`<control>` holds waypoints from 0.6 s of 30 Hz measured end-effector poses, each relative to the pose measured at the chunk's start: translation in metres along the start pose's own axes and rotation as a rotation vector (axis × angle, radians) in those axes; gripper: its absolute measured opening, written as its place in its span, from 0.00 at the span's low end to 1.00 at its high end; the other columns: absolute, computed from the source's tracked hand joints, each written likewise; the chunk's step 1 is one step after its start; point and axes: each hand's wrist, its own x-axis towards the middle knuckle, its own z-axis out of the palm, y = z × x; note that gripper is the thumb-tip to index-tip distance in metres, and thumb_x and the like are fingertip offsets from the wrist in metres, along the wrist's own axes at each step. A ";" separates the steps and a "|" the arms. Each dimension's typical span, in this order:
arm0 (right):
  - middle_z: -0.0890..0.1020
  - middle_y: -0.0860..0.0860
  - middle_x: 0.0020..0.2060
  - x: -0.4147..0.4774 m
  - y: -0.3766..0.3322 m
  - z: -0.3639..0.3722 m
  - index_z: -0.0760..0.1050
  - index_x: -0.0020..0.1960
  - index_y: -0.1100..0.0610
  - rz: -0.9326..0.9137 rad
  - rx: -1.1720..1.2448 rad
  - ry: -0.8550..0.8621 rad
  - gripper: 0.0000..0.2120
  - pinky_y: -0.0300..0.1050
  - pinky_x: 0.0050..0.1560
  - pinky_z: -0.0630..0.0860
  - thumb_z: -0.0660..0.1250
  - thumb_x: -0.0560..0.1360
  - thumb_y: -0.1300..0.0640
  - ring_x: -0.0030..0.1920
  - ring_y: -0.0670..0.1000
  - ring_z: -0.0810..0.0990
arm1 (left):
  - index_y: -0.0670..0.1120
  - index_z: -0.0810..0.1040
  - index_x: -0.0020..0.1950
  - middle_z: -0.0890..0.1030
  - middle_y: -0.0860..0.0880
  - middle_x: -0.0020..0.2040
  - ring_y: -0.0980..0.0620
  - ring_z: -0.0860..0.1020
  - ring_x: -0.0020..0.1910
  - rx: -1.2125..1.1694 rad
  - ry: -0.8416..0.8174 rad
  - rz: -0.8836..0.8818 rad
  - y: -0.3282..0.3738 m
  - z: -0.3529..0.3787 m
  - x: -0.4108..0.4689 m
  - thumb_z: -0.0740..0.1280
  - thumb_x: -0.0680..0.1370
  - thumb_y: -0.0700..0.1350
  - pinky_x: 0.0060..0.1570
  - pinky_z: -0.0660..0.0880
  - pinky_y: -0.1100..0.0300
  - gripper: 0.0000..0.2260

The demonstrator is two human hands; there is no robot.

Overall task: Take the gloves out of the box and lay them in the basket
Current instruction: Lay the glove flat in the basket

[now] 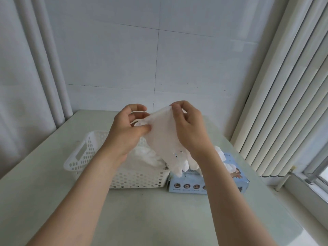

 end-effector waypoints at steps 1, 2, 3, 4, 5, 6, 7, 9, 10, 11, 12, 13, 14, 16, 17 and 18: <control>0.78 0.50 0.35 0.000 0.001 0.001 0.79 0.51 0.55 0.002 -0.003 -0.020 0.12 0.41 0.32 0.71 0.60 0.87 0.53 0.32 0.46 0.72 | 0.52 0.82 0.60 0.87 0.51 0.53 0.49 0.85 0.54 0.008 -0.021 -0.029 0.002 -0.001 0.001 0.73 0.75 0.34 0.51 0.78 0.55 0.18; 0.78 0.52 0.34 0.001 0.002 0.002 0.80 0.51 0.54 0.002 -0.009 -0.049 0.11 0.43 0.32 0.70 0.60 0.87 0.53 0.32 0.48 0.73 | 0.52 0.84 0.60 0.87 0.49 0.55 0.46 0.84 0.56 -0.003 -0.067 -0.064 0.003 -0.003 0.002 0.71 0.75 0.38 0.52 0.77 0.53 0.15; 0.79 0.57 0.33 0.000 0.002 0.001 0.80 0.50 0.52 0.000 -0.008 -0.079 0.11 0.46 0.32 0.70 0.61 0.87 0.53 0.32 0.53 0.73 | 0.50 0.86 0.59 0.86 0.46 0.57 0.44 0.83 0.57 -0.030 -0.134 -0.098 0.006 -0.004 0.001 0.69 0.77 0.43 0.53 0.76 0.51 0.13; 0.81 0.61 0.35 0.000 0.003 0.001 0.81 0.50 0.51 -0.001 -0.003 -0.100 0.12 0.49 0.32 0.71 0.61 0.87 0.52 0.32 0.57 0.74 | 0.48 0.88 0.57 0.86 0.45 0.57 0.44 0.83 0.55 -0.056 -0.196 -0.141 0.008 -0.005 0.000 0.65 0.80 0.48 0.52 0.75 0.50 0.13; 0.82 0.63 0.37 0.001 0.003 0.000 0.81 0.49 0.50 0.000 0.006 -0.112 0.12 0.52 0.32 0.72 0.61 0.87 0.52 0.32 0.62 0.76 | 0.47 0.88 0.56 0.87 0.44 0.55 0.44 0.82 0.53 -0.053 -0.233 -0.187 0.009 -0.005 0.000 0.60 0.84 0.53 0.52 0.75 0.51 0.18; 0.83 0.65 0.39 0.000 0.003 -0.003 0.81 0.49 0.49 0.004 0.021 -0.119 0.12 0.54 0.33 0.73 0.61 0.86 0.51 0.33 0.65 0.77 | 0.46 0.89 0.55 0.87 0.43 0.54 0.45 0.83 0.52 -0.007 -0.255 -0.222 0.010 -0.005 -0.001 0.57 0.86 0.58 0.52 0.77 0.51 0.24; 0.82 0.66 0.39 0.000 0.002 -0.005 0.82 0.49 0.49 0.012 0.045 -0.126 0.12 0.53 0.34 0.73 0.62 0.86 0.51 0.34 0.65 0.77 | 0.45 0.88 0.55 0.87 0.42 0.54 0.43 0.84 0.52 0.061 -0.274 -0.236 0.009 -0.006 -0.002 0.56 0.86 0.62 0.53 0.79 0.51 0.27; 0.78 0.64 0.36 0.000 0.002 -0.009 0.82 0.50 0.50 0.025 0.089 -0.140 0.12 0.49 0.34 0.69 0.62 0.87 0.51 0.33 0.59 0.72 | 0.43 0.87 0.57 0.87 0.41 0.55 0.40 0.85 0.56 0.130 -0.294 -0.220 0.006 -0.006 -0.003 0.60 0.85 0.61 0.55 0.81 0.49 0.24; 0.76 0.61 0.35 0.000 0.002 -0.011 0.82 0.51 0.51 0.029 0.085 -0.146 0.12 0.46 0.33 0.68 0.62 0.87 0.51 0.33 0.55 0.71 | 0.44 0.87 0.57 0.87 0.42 0.55 0.39 0.85 0.57 0.134 -0.301 -0.200 0.003 -0.007 -0.003 0.63 0.85 0.57 0.56 0.81 0.49 0.20; 0.75 0.58 0.34 0.000 0.003 -0.013 0.82 0.51 0.52 0.035 0.064 -0.148 0.12 0.44 0.32 0.67 0.62 0.87 0.51 0.33 0.53 0.69 | 0.44 0.87 0.57 0.88 0.43 0.55 0.40 0.85 0.57 0.137 -0.310 -0.171 0.001 -0.007 -0.004 0.64 0.86 0.53 0.57 0.81 0.48 0.16; 0.75 0.56 0.33 0.001 0.003 -0.015 0.82 0.51 0.53 0.045 0.035 -0.154 0.12 0.42 0.31 0.66 0.63 0.86 0.50 0.32 0.51 0.69 | 0.44 0.87 0.57 0.88 0.44 0.55 0.42 0.86 0.55 0.129 -0.307 -0.145 -0.001 -0.006 -0.004 0.66 0.86 0.49 0.57 0.80 0.48 0.13; 0.76 0.54 0.33 0.001 0.004 -0.016 0.82 0.51 0.53 0.059 0.009 -0.166 0.12 0.42 0.30 0.67 0.65 0.85 0.48 0.31 0.50 0.70 | 0.44 0.86 0.57 0.87 0.44 0.55 0.45 0.85 0.53 0.106 -0.292 -0.129 -0.003 -0.005 -0.003 0.67 0.85 0.47 0.57 0.79 0.48 0.10; 0.78 0.54 0.33 0.001 0.004 -0.017 0.83 0.51 0.52 0.071 -0.018 -0.182 0.12 0.42 0.30 0.68 0.67 0.84 0.45 0.31 0.50 0.72 | 0.44 0.85 0.58 0.87 0.44 0.54 0.47 0.85 0.51 0.077 -0.265 -0.121 -0.003 -0.004 -0.002 0.68 0.84 0.46 0.56 0.79 0.49 0.08; 0.83 0.54 0.35 0.000 0.007 -0.018 0.84 0.50 0.50 0.075 -0.103 -0.203 0.12 0.43 0.31 0.74 0.72 0.79 0.41 0.31 0.50 0.77 | 0.45 0.82 0.56 0.86 0.48 0.49 0.53 0.83 0.46 0.046 -0.197 -0.111 -0.003 -0.002 0.000 0.69 0.84 0.44 0.49 0.78 0.58 0.04; 0.85 0.52 0.36 0.001 0.010 -0.019 0.84 0.49 0.49 0.063 -0.165 -0.203 0.12 0.43 0.32 0.75 0.73 0.78 0.41 0.32 0.49 0.80 | 0.46 0.80 0.55 0.85 0.51 0.45 0.56 0.81 0.43 0.062 -0.169 -0.103 -0.002 -0.002 0.000 0.70 0.83 0.42 0.45 0.76 0.62 0.02; 0.85 0.51 0.35 0.002 0.014 -0.019 0.84 0.48 0.49 0.046 -0.221 -0.197 0.11 0.40 0.31 0.74 0.73 0.78 0.41 0.32 0.46 0.79 | 0.47 0.80 0.55 0.84 0.53 0.44 0.57 0.80 0.42 0.079 -0.149 -0.094 -0.002 -0.002 0.000 0.70 0.83 0.41 0.43 0.73 0.63 0.02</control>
